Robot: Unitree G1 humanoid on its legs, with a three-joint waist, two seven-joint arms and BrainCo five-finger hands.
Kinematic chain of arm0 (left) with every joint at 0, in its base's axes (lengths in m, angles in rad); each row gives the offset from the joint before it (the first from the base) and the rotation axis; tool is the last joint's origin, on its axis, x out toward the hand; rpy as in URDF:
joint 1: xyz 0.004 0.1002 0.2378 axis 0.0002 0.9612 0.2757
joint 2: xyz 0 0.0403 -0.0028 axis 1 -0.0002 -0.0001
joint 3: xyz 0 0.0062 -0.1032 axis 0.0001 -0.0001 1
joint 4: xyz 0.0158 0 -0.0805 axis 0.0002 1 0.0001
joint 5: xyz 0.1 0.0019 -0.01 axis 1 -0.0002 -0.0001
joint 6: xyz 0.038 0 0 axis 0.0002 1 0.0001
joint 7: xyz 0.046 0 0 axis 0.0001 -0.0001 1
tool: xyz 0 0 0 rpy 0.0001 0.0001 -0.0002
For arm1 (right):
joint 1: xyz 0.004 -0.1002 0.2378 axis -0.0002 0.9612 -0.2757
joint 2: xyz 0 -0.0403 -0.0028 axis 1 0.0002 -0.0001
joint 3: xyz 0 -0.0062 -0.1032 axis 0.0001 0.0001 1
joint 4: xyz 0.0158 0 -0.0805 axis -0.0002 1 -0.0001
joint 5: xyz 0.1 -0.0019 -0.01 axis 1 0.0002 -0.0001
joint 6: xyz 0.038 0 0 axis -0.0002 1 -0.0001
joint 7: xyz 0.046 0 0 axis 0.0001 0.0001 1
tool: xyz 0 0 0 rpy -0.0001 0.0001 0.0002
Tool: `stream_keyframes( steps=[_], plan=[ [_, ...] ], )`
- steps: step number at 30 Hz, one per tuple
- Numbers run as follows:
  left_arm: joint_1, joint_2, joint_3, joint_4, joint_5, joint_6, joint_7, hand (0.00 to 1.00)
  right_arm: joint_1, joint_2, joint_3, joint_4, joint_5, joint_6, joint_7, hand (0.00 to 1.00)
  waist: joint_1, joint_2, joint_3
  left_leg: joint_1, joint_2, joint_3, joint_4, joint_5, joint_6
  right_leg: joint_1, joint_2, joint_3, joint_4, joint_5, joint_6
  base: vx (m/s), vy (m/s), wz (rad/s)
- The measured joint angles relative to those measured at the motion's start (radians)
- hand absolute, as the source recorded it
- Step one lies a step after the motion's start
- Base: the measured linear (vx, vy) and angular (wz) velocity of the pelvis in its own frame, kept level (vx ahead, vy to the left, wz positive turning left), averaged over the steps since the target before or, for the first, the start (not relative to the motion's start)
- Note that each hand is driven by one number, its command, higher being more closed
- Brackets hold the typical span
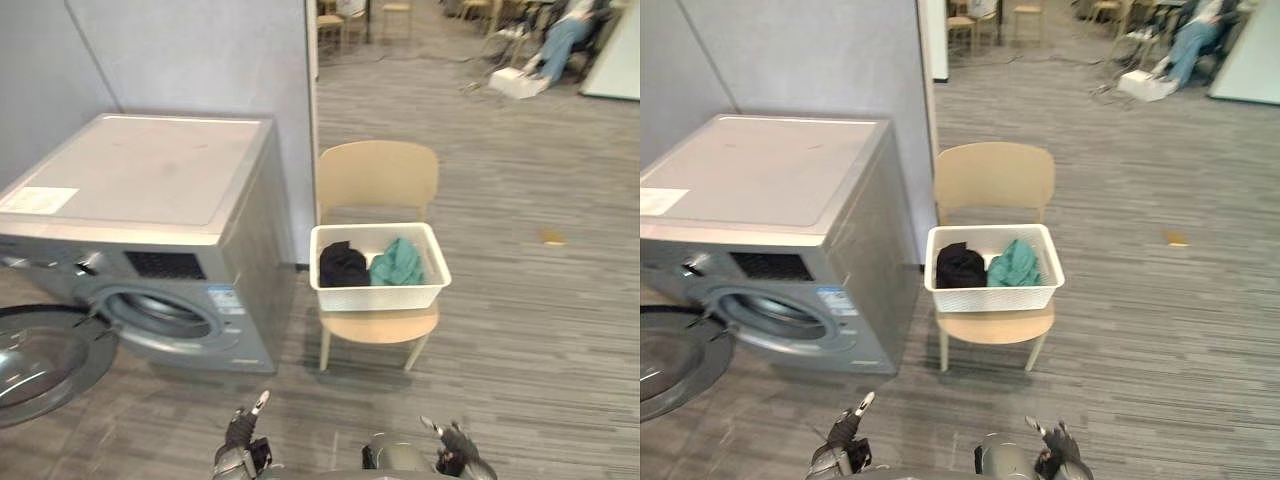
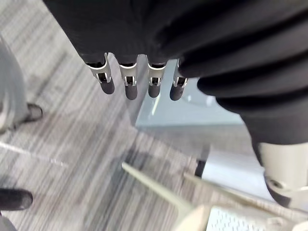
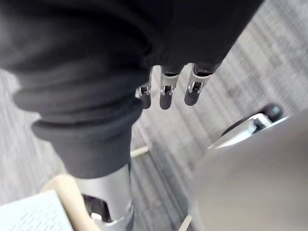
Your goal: Pick up the laundry basket with both hands and put the clothes into the washing machine.
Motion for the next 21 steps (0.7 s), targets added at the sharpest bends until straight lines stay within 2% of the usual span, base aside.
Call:
stream_keyframes(
  steps=[2, 3, 4, 5, 6, 7, 11, 14, 16, 17, 18, 19, 20, 21],
  plan=[
    [-0.017, 0.006, -0.003, 0.047, 0.0, 0.001, 0.0, 0.0, -0.003, -0.002, -0.053, 0.017, -0.006, 0.001, -0.001, 0.0, -0.007, 0.002, 0.0, 0.043, 0.029, 0.021, -0.051, 0.012, -0.027, 0.008, -0.043, -0.019, -0.151, 0.019, 0.019, 0.25, -0.234, -0.76],
    [-0.028, 0.019, -0.01, 0.068, 0.001, 0.001, -0.002, 0.0, 0.001, 0.004, -0.082, 0.037, -0.01, 0.003, -0.001, 0.0, -0.007, -0.019, 0.004, 0.066, 0.022, 0.024, -0.07, 0.013, -0.061, 0.043, -0.072, -0.017, -0.34, 0.099, 0.038, 0.25, -0.228, -0.5],
    [-0.033, 0.022, -0.007, 0.082, 0.004, 0.002, -0.003, 0.0, -0.008, 0.004, -0.112, 0.059, -0.012, 0.006, 0.0, 0.0, -0.008, -0.01, 0.015, 0.093, 0.034, 0.019, -0.082, 0.013, -0.087, 0.064, -0.06, -0.034, -0.353, 0.151, 0.054, 0.33, -0.24, -0.47],
    [-0.037, 0.015, -0.012, 0.095, 0.022, 0.003, -0.017, 0.0, -0.01, -0.012, -0.161, 0.076, -0.025, 0.016, -0.003, 0.0, -0.009, 0.024, 0.029, 0.109, 0.023, -0.039, -0.123, 0.027, -0.084, 0.087, -0.025, -0.034, -0.366, 0.15, 0.038, 0.28, -0.137, -0.42],
    [-0.046, 0.014, 0.01, 0.104, 0.041, 0.003, -0.024, 0.0, -0.01, -0.02, -0.199, 0.084, -0.029, 0.022, -0.004, 0.0, -0.016, 0.044, 0.032, 0.134, 0.025, -0.035, -0.157, 0.049, -0.075, 0.08, -0.006, -0.035, -0.333, 0.114, 0.024, 0.32, -0.152, -0.26],
    [-0.048, 0.011, 0.032, 0.105, 0.045, 0.003, -0.024, 0.0, -0.01, -0.02, -0.216, 0.095, -0.032, 0.026, -0.003, 0.0, -0.024, 0.049, 0.035, 0.151, 0.029, -0.043, -0.174, 0.073, -0.091, 0.081, -0.002, -0.041, -0.309, 0.092, 0.016, 0.25, -0.119, -0.11],
    [-0.043, 0.008, 0.097, 0.105, 0.083, 0.006, -0.044, 0.0, -0.004, -0.02, -0.223, 0.106, -0.035, 0.032, 0.001, 0.0, -0.027, 0.055, 0.034, 0.195, 0.054, -0.06, -0.173, 0.155, -0.093, 0.153, 0.008, -0.084, -0.316, 0.076, -0.006, 0.23, -0.144, 0.15],
    [-0.03, 0.01, 0.112, 0.102, 0.083, 0.006, -0.044, 0.0, -0.006, -0.021, -0.202, 0.106, -0.035, 0.025, 0.004, 0.0, -0.027, 0.044, 0.028, 0.165, 0.084, -0.15, -0.082, 0.161, -0.09, 0.236, 0.003, -0.141, -0.358, 0.056, -0.009, 0.18, -0.112, 0.63],
    [-0.02, 0.014, 0.108, 0.074, 0.079, 0.005, -0.04, 0.0, -0.011, -0.018, -0.127, 0.083, -0.026, 0.018, 0.003, 0.0, -0.025, 0.018, 0.021, 0.048, 0.098, -0.226, 0.138, 0.161, -0.089, 0.282, -0.01, -0.174, -0.393, 0.027, -0.005, 0.11, -0.149, 0.58],
    [-0.022, 0.014, 0.107, 0.064, 0.075, 0.005, -0.039, 0.0, -0.011, -0.021, -0.099, 0.065, -0.024, 0.017, 0.002, 0.0, -0.026, 0.017, 0.024, 0.003, 0.109, -0.25, 0.233, 0.163, -0.087, 0.294, -0.01, -0.181, -0.398, 0.02, -0.008, 0.07, -0.121, 0.39],
    [-0.02, 0.016, 0.105, 0.04, 0.073, 0.004, -0.035, 0.0, -0.011, -0.028, -0.05, 0.021, -0.024, 0.016, 0.002, 0.0, -0.021, 0.025, 0.031, -0.091, 0.128, -0.299, 0.408, 0.202, -0.036, 0.318, -0.01, -0.185, -0.405, 0.015, -0.012, 0.03, -0.015, 0.12],
    [-0.015, 0.023, 0.097, 0.032, 0.073, 0.001, -0.03, 0.0, -0.017, -0.03, -0.025, -0.004, -0.022, 0.015, 0.0, 0.0, -0.017, 0.015, 0.038, -0.128, 0.131, -0.319, 0.479, 0.232, -0.028, 0.328, -0.013, -0.182, -0.408, 0.011, -0.018, 0.05, 0.011, -0.06],
    [-0.006, 0.036, 0.059, 0.028, 0.073, -0.002, -0.019, 0.0, -0.02, -0.033, 0.006, -0.081, -0.015, 0.013, -0.007, 0.0, -0.011, 0.017, 0.04, -0.168, 0.131, -0.314, 0.554, 0.194, -0.026, 0.345, -0.031, -0.174, -0.406, 0.001, -0.019, 0.03, 0.043, -0.17],
    [-0.003, 0.041, 0.027, 0.026, 0.073, -0.003, -0.018, 0.0, -0.019, -0.033, 0.012, -0.147, -0.013, 0.01, -0.014, 0.0, -0.014, 0.019, 0.04, -0.182, 0.121, -0.29, 0.542, 0.151, -0.017, 0.353, -0.046, -0.171, -0.407, 0.001, -0.018, 0.01, 0.079, -0.19]
  ],
)
